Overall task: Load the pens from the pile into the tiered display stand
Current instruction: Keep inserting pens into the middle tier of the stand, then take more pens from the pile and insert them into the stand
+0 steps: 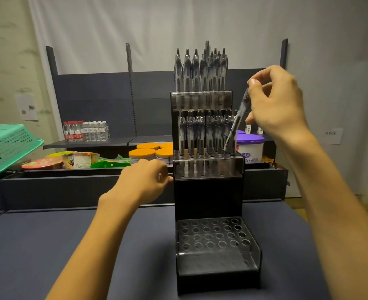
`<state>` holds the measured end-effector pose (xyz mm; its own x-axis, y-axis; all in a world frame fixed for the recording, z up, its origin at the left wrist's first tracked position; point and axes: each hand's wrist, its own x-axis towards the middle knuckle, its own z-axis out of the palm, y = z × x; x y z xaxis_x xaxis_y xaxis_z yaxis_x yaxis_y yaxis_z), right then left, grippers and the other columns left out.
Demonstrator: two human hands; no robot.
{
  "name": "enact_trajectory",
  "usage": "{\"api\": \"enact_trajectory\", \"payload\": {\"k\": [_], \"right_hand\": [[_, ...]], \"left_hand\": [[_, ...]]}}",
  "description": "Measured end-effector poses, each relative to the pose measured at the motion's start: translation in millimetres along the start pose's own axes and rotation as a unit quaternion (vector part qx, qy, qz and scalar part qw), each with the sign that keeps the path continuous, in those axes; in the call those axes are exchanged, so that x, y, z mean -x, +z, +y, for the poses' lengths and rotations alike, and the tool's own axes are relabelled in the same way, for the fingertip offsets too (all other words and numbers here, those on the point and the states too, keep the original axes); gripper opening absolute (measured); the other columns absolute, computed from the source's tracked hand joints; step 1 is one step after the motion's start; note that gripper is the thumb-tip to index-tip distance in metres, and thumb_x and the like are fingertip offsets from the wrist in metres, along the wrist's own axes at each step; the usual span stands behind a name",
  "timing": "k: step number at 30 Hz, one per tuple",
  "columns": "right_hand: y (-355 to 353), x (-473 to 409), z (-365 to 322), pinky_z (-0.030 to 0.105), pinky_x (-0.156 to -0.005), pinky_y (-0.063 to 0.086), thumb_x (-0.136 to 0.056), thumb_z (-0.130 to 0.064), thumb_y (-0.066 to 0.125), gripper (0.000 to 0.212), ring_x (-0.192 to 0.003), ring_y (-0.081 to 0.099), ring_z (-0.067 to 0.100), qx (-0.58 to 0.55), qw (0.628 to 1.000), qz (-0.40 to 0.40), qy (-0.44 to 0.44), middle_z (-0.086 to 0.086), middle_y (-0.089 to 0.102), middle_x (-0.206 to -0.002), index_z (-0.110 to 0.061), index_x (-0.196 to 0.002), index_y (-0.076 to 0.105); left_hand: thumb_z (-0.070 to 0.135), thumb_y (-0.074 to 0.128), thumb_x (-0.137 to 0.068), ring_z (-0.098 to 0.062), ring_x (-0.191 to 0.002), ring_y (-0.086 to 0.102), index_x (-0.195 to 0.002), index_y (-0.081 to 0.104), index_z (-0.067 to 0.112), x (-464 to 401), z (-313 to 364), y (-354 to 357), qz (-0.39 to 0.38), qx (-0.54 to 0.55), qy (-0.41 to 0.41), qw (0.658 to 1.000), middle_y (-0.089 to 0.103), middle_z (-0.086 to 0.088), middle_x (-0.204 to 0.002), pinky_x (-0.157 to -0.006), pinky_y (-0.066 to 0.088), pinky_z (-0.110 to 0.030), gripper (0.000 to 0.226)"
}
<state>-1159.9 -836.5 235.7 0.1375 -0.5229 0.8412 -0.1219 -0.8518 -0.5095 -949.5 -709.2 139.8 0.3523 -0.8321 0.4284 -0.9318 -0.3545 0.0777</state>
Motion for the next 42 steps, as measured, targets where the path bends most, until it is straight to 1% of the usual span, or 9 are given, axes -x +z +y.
{"api": "enact_trajectory", "payload": {"k": [5, 8, 11, 22, 26, 30, 34, 37, 42], "right_hand": [[7.0, -0.9, -5.3, 0.010, -0.046, 0.046, -0.100, -0.025, 0.050, 0.015, -0.048, 0.062, 0.005, 0.032, 0.997, -0.065, -0.005, -0.004, 0.062, -0.076, -0.015, -0.106, 0.058], [10.1, -7.7, -11.5, 0.032, -0.074, 0.059, -0.096, -0.029, 0.057, 0.016, -0.066, 0.066, 0.013, 0.056, 0.996, -0.066, -0.021, -0.002, 0.069, -0.083, -0.019, -0.102, 0.068], [13.1, -16.1, -18.9, 0.042, -0.086, 0.056, -0.094, -0.029, 0.061, 0.015, -0.081, 0.064, 0.019, 0.073, 0.992, -0.105, -0.021, -0.003, 0.064, -0.083, -0.020, -0.098, 0.072], [17.4, -36.3, -14.8, 0.038, -0.063, 0.059, -0.083, -0.013, 0.063, 0.014, -0.066, 0.068, 0.022, 0.135, 0.978, -0.146, 0.064, 0.014, 0.072, -0.078, -0.005, -0.086, 0.074], [16.7, -25.5, -11.5, 0.014, -0.036, 0.041, -0.087, -0.019, 0.067, 0.012, -0.051, 0.063, 0.009, 0.139, 0.961, -0.234, 0.048, 0.002, 0.068, -0.068, -0.009, -0.083, 0.072], [12.7, -22.6, -9.5, 0.011, -0.034, 0.036, -0.088, -0.022, 0.068, 0.012, -0.048, 0.060, 0.007, 0.122, 0.963, -0.234, 0.045, 0.001, 0.067, -0.069, -0.011, -0.085, 0.071], [12.0, -20.8, -11.5, 0.015, -0.040, 0.041, -0.089, -0.024, 0.067, 0.012, -0.053, 0.064, 0.009, 0.129, 0.962, -0.236, 0.039, 0.001, 0.068, -0.071, -0.012, -0.086, 0.071], [14.8, -18.2, -12.6, 0.030, -0.056, 0.056, -0.087, -0.021, 0.066, 0.009, -0.055, 0.066, 0.013, 0.140, 0.966, -0.216, 0.025, 0.001, 0.068, -0.072, -0.013, -0.086, 0.070], [27.4, -6.1, -26.1, 0.045, -0.078, 0.057, -0.087, -0.026, 0.063, 0.012, -0.086, 0.065, 0.024, 0.131, 0.978, -0.156, -0.047, 0.003, 0.067, -0.097, -0.016, -0.092, 0.069]], "left_hand": [[0.046, 0.049, -0.094, -0.019, -0.086, 0.058, -0.099, 0.061, 0.027, -2.1, 2.7, 1.6, -0.002, -0.011, -0.008, 1.000, 0.065, 0.001, -0.100, -0.067, 0.047, -0.032, 0.022], [0.045, 0.049, -0.094, -0.018, -0.082, 0.056, -0.099, 0.061, 0.027, -2.9, 4.6, 2.6, -0.003, -0.016, -0.013, 1.000, 0.065, 0.002, -0.096, -0.061, 0.040, -0.029, 0.022], [0.043, 0.049, -0.095, -0.017, -0.077, 0.055, -0.100, 0.063, 0.026, -3.5, 6.5, 4.0, -0.011, -0.018, -0.016, 1.000, 0.064, 0.002, -0.090, -0.057, 0.037, -0.028, 0.022], [0.045, 0.052, -0.093, -0.019, -0.080, 0.058, -0.104, 0.062, 0.027, -4.6, 0.9, 12.0, -0.031, 0.021, -0.026, 0.999, 0.064, 0.002, -0.090, -0.063, 0.044, -0.031, 0.023], [0.043, 0.052, -0.093, -0.020, -0.081, 0.057, -0.097, 0.062, 0.027, -3.9, 2.5, 12.9, -0.031, 0.013, -0.028, 0.999, 0.063, 0.002, -0.090, -0.064, 0.044, -0.031, 0.019], [0.039, 0.052, -0.094, -0.019, -0.079, 0.056, -0.097, 0.061, 0.026, -7.6, 6.0, 12.1, -0.031, 0.005, -0.030, 0.999, 0.063, 0.001, -0.090, -0.061, 0.040, -0.029, 0.017], [0.037, 0.051, -0.094, -0.020, -0.078, 0.054, -0.098, 0.061, 0.024, -8.8, 9.3, 8.8, -0.019, -0.015, -0.035, 0.999, 0.060, 0.000, -0.090, -0.059, 0.037, -0.029, 0.017], [0.034, 0.051, -0.094, -0.021, -0.080, 0.054, -0.098, 0.061, 0.022, -8.3, 13.1, 5.9, -0.016, -0.018, -0.039, 0.999, 0.060, -0.001, -0.090, -0.062, 0.039, -0.030, 0.016], [0.043, 0.050, -0.094, -0.016, -0.079, 0.056, -0.096, 0.059, 0.026, 1.6, 12.8, 6.2, -0.019, -0.005, -0.053, 0.998, 0.061, 0.004, -0.087, -0.066, 0.047, -0.032, 0.019]]}}
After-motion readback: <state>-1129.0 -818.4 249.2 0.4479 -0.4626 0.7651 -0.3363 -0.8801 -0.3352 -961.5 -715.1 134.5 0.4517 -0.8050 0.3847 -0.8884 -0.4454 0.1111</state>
